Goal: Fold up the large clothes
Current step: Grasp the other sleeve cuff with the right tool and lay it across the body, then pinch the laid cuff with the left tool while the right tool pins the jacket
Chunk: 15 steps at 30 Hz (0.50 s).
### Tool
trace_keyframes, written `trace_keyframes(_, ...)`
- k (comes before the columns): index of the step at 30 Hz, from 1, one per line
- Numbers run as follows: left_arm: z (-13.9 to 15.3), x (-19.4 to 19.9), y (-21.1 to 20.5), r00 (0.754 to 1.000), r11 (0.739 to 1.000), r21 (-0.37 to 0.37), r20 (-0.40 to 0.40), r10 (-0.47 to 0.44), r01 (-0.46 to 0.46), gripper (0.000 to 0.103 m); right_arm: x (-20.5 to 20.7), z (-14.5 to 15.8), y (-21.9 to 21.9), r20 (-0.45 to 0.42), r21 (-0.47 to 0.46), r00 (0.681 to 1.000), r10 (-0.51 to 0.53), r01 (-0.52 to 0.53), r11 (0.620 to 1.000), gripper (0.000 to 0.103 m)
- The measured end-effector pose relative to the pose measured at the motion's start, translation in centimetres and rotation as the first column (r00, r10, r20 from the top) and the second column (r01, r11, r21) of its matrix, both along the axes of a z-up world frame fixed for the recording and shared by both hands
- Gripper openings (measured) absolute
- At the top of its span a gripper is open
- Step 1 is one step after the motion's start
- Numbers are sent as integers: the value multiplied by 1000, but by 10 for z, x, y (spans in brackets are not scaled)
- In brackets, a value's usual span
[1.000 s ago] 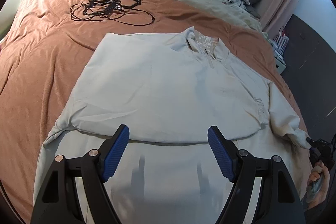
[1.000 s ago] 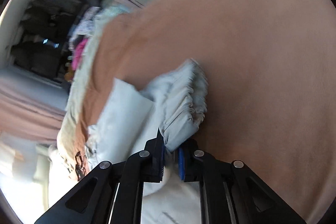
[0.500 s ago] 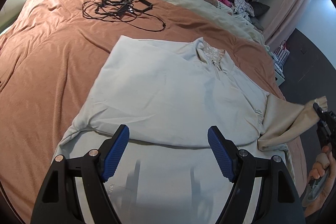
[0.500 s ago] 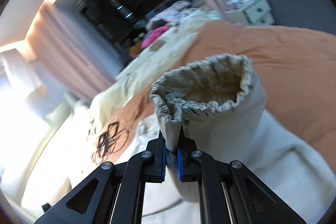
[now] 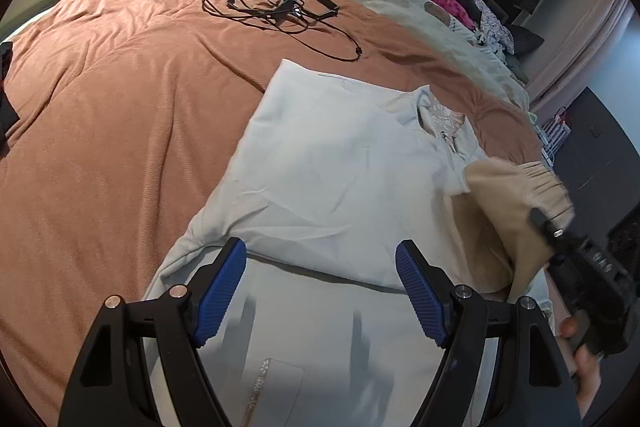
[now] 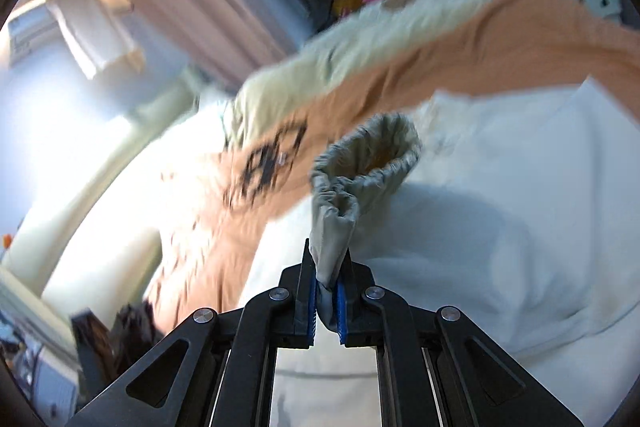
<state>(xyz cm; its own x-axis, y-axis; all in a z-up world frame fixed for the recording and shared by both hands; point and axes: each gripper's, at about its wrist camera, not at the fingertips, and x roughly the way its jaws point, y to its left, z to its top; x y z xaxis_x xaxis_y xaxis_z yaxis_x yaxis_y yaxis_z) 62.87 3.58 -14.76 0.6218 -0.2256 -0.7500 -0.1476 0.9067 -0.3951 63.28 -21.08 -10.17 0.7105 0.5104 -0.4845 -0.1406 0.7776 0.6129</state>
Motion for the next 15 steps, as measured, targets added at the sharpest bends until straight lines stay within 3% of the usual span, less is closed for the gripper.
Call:
trace_keyframes(2,0,0,0,1000,1000,7,-3,5,-5,78,8,-19,13,-77,5,996,55,-54,999,19)
trace_keyframes(5,-1,1,-6,1000,1000,-2,-8,-3,3,78,11,-39,13,-150,48,983,105,-99,994,60)
trace_keyframes(6,-1,3,-10,1000,1000,-2,-8,-12,12,78,7,-40,9,-160,48,983,88,-81,996,69)
trace_keyframes(15,-6,19,-63,995,995,-3,-17,-99,99,78,-12,-41,-57,-227,58,971,-81,96,994,69)
